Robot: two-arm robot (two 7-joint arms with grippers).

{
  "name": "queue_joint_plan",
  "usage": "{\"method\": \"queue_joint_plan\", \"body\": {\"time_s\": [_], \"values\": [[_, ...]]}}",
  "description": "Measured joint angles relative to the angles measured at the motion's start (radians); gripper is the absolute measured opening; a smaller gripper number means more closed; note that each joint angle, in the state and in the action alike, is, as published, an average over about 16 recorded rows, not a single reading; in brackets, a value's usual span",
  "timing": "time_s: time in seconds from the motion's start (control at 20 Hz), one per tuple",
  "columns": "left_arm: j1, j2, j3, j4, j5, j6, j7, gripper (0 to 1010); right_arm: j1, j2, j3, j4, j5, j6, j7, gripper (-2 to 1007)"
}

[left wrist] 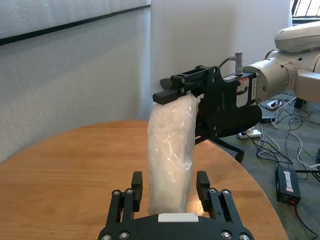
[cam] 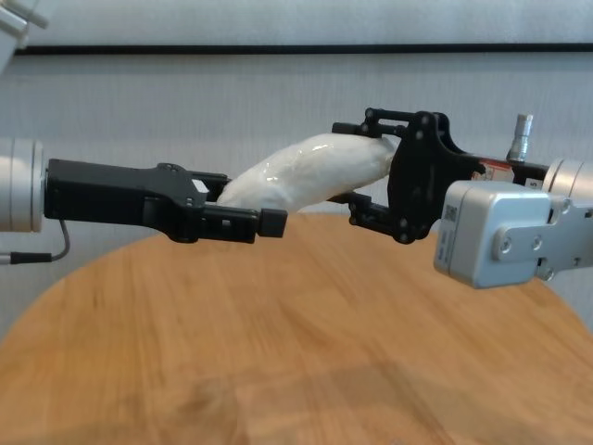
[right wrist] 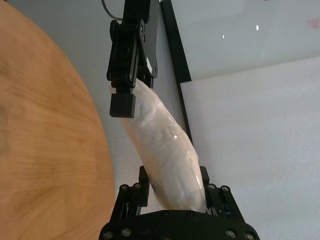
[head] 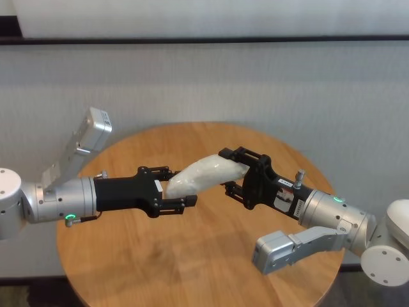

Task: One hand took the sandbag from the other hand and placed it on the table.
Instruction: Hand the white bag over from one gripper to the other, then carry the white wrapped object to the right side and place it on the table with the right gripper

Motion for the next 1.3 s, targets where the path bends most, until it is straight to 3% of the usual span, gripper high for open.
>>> {"method": "queue_joint_plan", "body": {"time_s": [0.3, 0.55, 1.3], "values": [[0.000, 0.000, 0.000, 0.000, 0.000, 0.000, 0.000, 856, 0.000, 0.000, 0.000, 0.000, 0.000, 0.000, 0.000, 543], [0.000, 0.000, 0.000, 0.000, 0.000, 0.000, 0.000, 955, 0.000, 0.000, 0.000, 0.000, 0.000, 0.000, 0.000, 542], [0.034, 0.028, -0.007, -0.063, -0.007, -0.012, 0.059, 1000, 0.000, 0.000, 0.000, 0.000, 0.000, 0.000, 0.000, 542]]}}
